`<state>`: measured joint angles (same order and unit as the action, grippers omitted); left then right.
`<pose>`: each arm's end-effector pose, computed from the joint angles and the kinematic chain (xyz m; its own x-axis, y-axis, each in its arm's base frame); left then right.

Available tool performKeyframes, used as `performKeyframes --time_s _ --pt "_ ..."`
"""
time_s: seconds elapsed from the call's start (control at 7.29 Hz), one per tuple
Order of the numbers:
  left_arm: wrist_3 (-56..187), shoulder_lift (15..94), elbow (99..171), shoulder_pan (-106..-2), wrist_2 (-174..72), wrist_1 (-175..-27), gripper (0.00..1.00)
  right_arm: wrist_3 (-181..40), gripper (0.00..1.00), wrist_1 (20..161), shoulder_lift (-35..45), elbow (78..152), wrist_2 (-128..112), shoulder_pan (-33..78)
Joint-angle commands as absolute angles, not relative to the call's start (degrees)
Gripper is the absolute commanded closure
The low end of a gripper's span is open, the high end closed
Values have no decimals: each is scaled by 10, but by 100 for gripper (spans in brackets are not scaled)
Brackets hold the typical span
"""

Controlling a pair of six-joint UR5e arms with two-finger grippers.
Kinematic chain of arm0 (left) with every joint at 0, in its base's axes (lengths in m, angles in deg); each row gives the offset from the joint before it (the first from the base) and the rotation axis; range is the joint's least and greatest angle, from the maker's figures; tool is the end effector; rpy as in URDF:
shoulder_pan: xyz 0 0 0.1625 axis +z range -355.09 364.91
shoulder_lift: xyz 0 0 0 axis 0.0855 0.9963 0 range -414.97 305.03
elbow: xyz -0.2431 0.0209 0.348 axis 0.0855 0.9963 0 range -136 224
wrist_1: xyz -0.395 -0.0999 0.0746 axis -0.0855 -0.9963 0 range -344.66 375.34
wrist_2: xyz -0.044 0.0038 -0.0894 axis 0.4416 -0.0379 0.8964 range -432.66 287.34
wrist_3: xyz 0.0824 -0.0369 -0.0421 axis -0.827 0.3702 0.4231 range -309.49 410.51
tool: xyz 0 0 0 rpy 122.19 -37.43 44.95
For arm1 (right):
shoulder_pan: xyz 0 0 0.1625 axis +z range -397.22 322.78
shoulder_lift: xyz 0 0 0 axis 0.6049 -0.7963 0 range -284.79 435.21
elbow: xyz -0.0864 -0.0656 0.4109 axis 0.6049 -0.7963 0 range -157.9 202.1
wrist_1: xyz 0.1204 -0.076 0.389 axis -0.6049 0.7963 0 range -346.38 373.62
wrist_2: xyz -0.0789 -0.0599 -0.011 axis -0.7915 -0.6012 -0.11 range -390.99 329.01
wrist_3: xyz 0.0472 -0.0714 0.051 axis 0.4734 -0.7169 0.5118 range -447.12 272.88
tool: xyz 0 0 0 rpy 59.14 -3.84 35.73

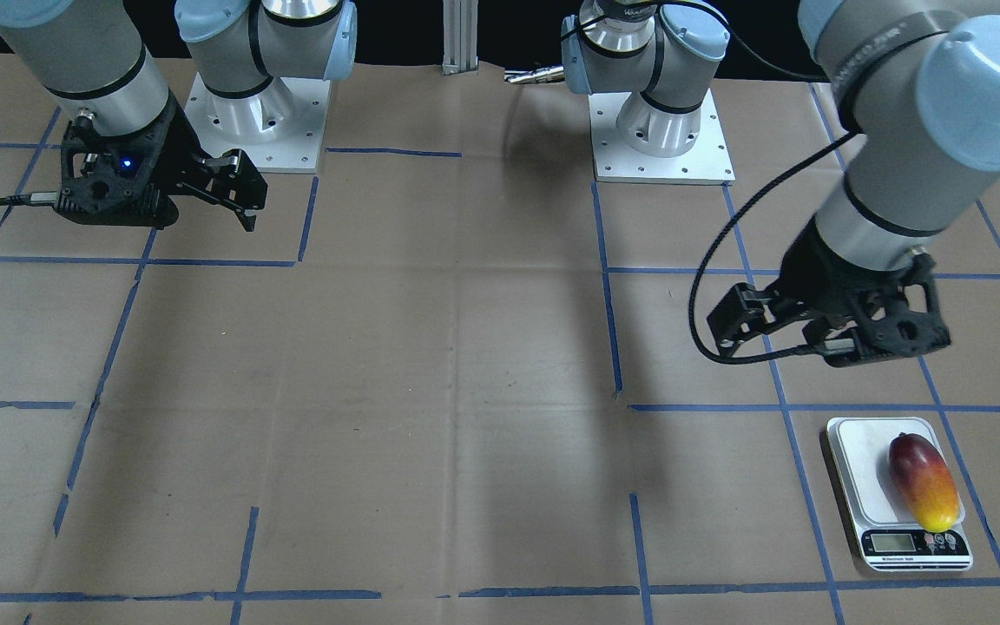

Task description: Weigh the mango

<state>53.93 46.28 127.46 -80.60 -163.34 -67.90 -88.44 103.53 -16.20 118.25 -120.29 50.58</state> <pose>-0.0864 -0.5855 0.4512 -0.9904 -0.1381 -0.0097 -0.1376 0.9898 -0.0364 0.1163 -0.4761 0.4472 -0.9998 0.0164 -0.0142 0.0151 0.9964 0.0840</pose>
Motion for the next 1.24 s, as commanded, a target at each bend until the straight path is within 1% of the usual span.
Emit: performKeyframes --time_s 0.0,0.14,0.27,1.1 --pt "541 406 1319 -837 -1631 -702 0 -884 0 1035 -162 1183 -1203 506" --pt "537 381 1348 -836 -1629 -702 0 -884 0 1035 -162 1183 -1203 506" --pt "537 369 1359 -838 -1628 -700 0 -884 0 1035 -162 1183 -1203 506" --pt "538 368 1354 -840 -1628 -701 0 -884 0 1035 -162 1183 -1203 506"
